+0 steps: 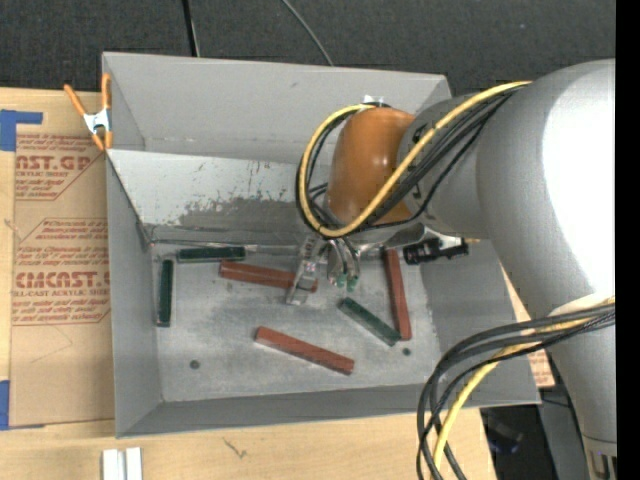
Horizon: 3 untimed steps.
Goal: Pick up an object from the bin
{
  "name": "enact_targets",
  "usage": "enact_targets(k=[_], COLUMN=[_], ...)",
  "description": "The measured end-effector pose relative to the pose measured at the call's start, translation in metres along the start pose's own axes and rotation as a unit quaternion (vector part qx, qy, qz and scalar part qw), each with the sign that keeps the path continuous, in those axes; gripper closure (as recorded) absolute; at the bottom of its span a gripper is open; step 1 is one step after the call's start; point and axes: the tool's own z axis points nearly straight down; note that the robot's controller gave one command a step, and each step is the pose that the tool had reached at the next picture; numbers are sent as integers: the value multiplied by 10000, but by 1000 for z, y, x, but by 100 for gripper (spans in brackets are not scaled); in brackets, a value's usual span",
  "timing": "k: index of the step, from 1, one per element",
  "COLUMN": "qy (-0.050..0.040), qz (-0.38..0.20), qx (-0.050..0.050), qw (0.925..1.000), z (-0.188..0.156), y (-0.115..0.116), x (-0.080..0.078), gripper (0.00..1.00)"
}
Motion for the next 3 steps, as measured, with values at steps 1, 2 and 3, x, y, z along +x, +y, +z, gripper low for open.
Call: enact_targets(k=[1, 2, 3], qy=[-3, -3, -7], qz=[118, 118, 250], qx=[1, 1, 1], qw=[9999, 9999, 9997], z=[-101, -101, -178], y=[6, 6, -27], x=[4, 4, 18], gripper=[100, 100, 100])
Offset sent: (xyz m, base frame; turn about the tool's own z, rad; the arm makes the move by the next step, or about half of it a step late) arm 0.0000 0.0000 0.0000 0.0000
